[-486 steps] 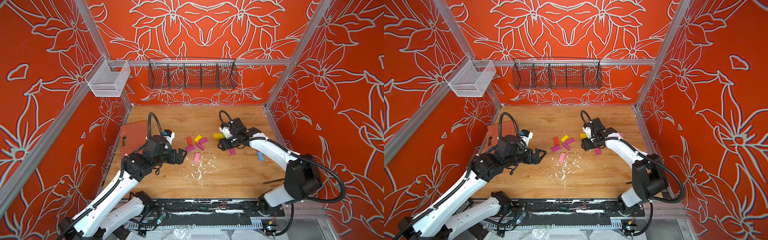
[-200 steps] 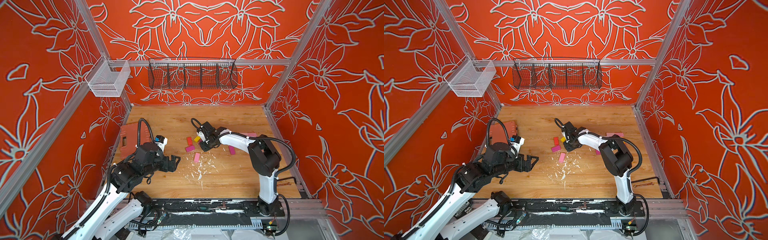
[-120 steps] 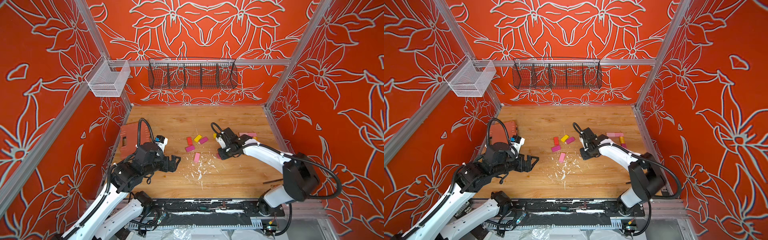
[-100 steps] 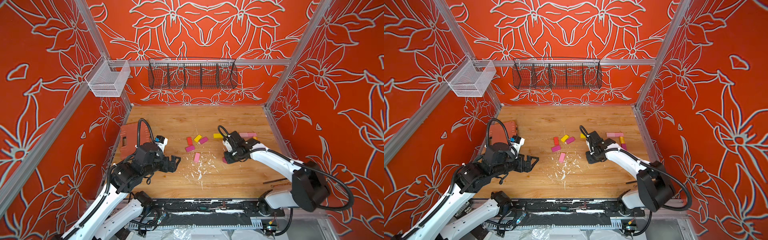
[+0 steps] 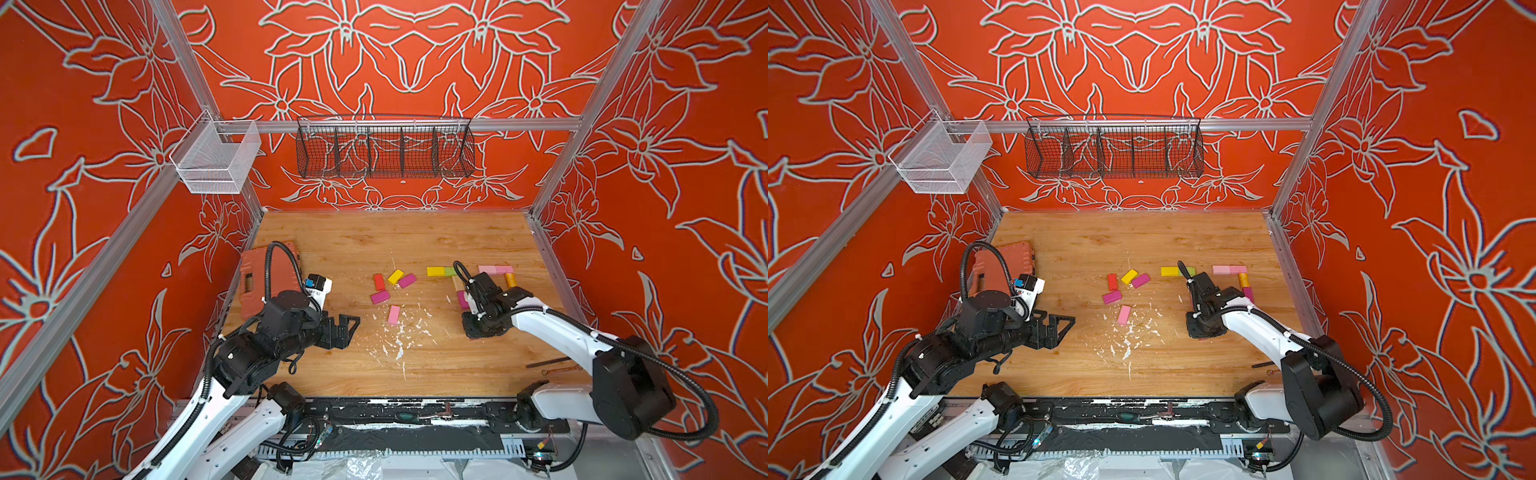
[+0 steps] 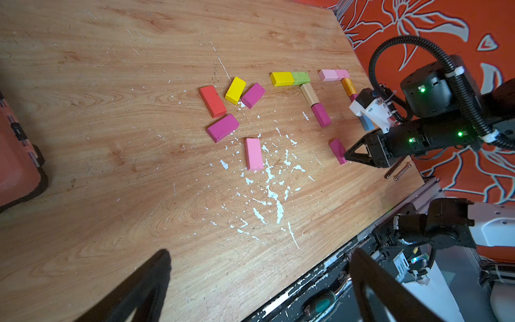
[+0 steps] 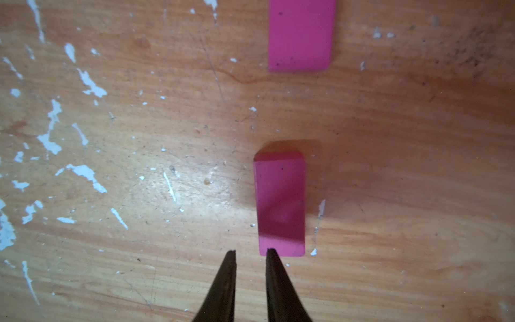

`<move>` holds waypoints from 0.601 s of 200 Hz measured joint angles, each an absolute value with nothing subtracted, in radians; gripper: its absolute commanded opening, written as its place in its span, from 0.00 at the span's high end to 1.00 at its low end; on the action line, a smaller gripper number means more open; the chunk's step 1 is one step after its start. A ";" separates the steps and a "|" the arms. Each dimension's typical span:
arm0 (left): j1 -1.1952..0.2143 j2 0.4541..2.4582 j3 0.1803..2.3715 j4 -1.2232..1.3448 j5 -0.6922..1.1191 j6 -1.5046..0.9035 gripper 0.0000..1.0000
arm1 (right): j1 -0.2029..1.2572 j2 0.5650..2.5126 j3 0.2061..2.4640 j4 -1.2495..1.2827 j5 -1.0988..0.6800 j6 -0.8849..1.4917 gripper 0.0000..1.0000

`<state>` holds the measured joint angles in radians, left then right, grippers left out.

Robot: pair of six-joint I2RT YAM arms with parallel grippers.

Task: Assemble the number 7 with building blocks
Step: Place the building block at the center of the board, then assemble the building block at the center of the board.

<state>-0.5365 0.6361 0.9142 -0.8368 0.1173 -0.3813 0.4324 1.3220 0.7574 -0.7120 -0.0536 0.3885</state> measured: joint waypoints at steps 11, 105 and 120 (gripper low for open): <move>-0.537 0.633 0.914 -0.837 0.117 -0.381 0.02 | 0.431 1.322 0.746 -0.708 -0.041 0.401 0.76; -0.537 0.638 0.914 -0.837 0.117 -0.381 0.03 | 0.426 1.337 0.731 -0.671 -0.008 0.422 0.53; -0.537 0.638 0.914 -0.837 0.117 -0.381 0.02 | 0.426 1.347 0.731 -0.666 -0.007 0.419 0.53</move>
